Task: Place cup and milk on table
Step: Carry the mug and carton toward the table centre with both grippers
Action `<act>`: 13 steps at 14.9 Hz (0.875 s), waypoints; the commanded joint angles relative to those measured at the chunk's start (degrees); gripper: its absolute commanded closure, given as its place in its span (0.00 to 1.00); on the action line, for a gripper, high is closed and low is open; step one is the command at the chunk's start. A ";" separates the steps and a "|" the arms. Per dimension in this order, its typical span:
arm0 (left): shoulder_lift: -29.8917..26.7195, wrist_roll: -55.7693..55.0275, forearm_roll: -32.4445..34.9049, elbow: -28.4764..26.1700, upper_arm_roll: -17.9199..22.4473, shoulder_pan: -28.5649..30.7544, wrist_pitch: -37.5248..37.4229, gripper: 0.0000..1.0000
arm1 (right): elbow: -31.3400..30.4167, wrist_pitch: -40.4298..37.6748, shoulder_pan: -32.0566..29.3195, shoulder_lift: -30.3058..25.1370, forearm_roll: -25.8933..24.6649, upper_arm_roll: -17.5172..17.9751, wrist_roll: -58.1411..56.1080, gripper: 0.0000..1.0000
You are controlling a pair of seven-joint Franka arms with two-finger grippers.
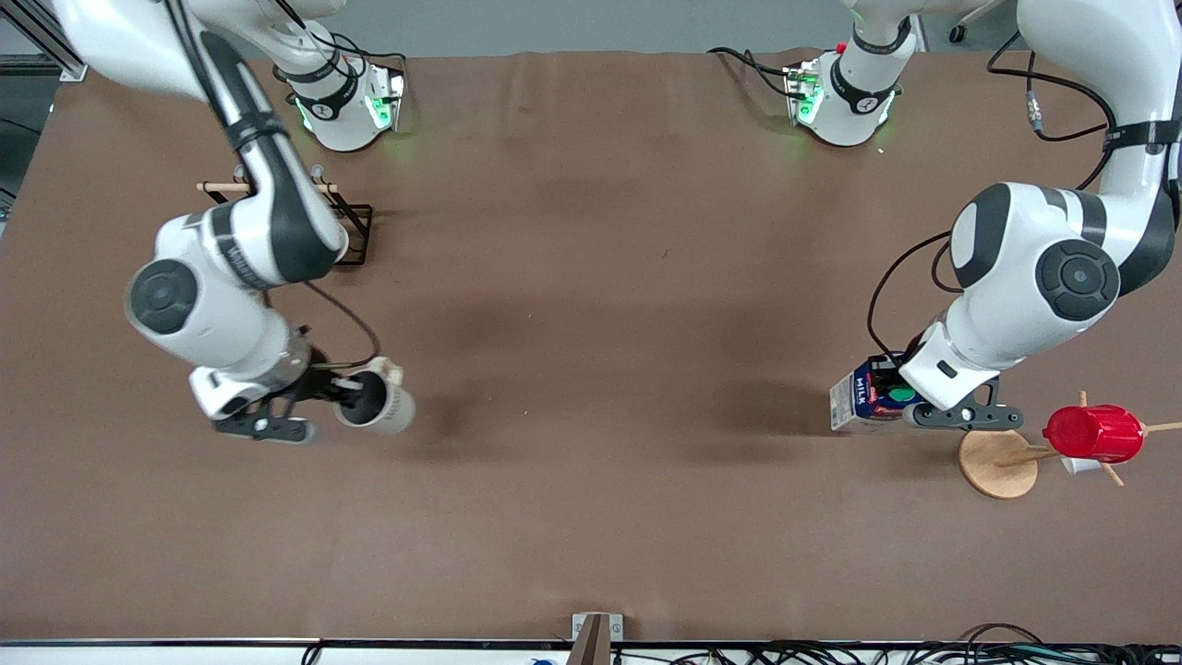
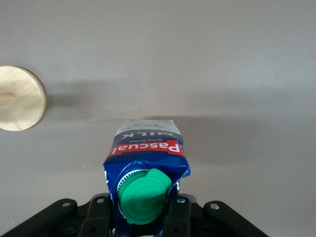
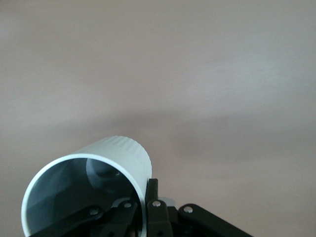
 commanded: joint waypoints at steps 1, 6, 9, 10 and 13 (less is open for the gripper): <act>1.36 -6.96 0.43 2.94 -0.15 -4.10 -1.71 0.67 | 5.22 -0.30 6.82 5.53 -3.50 0.28 8.10 1.00; 4.17 -18.82 0.34 5.84 -0.15 -11.83 -1.71 0.67 | 13.05 -0.12 17.56 16.17 -11.68 0.37 22.36 1.00; 6.89 -26.03 0.34 8.21 -0.15 -15.79 -1.71 0.67 | 13.24 1.97 20.29 17.93 -12.39 0.37 22.72 1.00; 8.03 -28.14 0.34 9.27 -0.15 -17.02 -1.71 0.67 | 13.06 3.12 20.99 18.29 -12.39 0.37 22.72 1.00; 11.90 -34.03 0.34 13.31 -0.15 -20.62 -1.71 0.67 | 13.15 4.79 22.84 19.78 -13.44 0.37 25.51 0.99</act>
